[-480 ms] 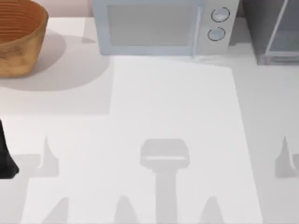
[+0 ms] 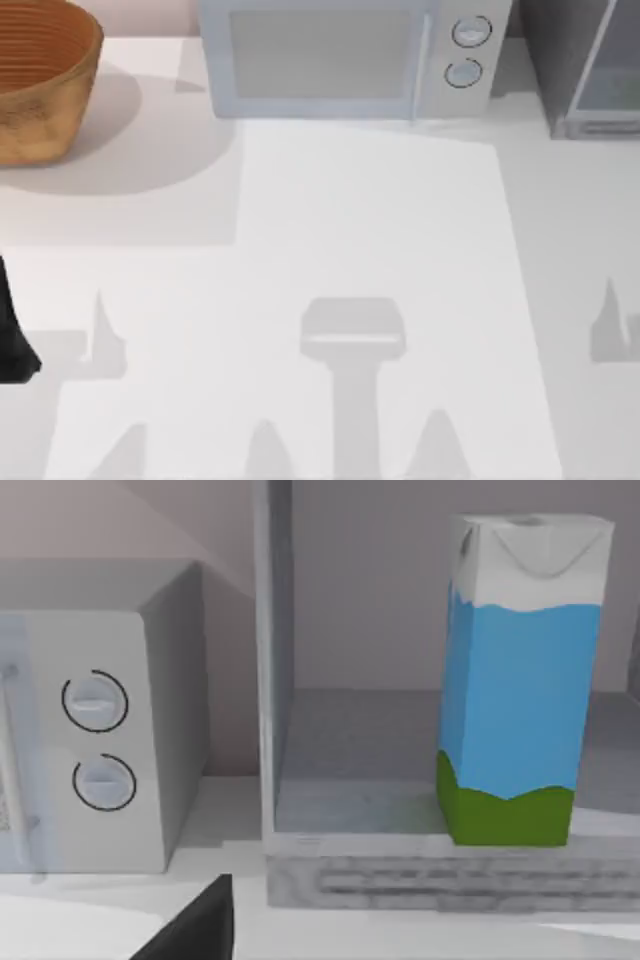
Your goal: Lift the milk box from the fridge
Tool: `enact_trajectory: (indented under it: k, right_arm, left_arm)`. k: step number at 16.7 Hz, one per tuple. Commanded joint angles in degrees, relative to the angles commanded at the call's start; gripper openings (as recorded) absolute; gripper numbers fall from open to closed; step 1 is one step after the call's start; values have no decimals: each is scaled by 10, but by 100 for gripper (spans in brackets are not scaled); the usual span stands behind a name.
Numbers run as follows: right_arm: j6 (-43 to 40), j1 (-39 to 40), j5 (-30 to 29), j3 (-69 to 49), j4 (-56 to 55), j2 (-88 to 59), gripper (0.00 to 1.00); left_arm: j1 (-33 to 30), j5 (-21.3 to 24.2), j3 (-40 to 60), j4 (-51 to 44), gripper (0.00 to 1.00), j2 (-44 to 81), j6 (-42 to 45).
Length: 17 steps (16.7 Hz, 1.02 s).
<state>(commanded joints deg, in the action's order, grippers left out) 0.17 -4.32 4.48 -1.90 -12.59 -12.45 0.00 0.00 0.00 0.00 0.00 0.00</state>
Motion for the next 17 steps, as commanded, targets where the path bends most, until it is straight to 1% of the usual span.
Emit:
enact_trajectory:
  k: [3, 12, 17]
  right_arm:
    - [2, -43, 41, -15, -131, -139, 100]
    - [9, -185, 176, -50, -560, -662, 100]
    - [9, -242, 230, -75, -736, -840, 100]
  left_arm:
    - [0, 0, 0, 0, 100, 0, 0]
    - [0, 0, 0, 0, 100, 0, 0]
    - [0, 0, 0, 0, 100, 0, 0]
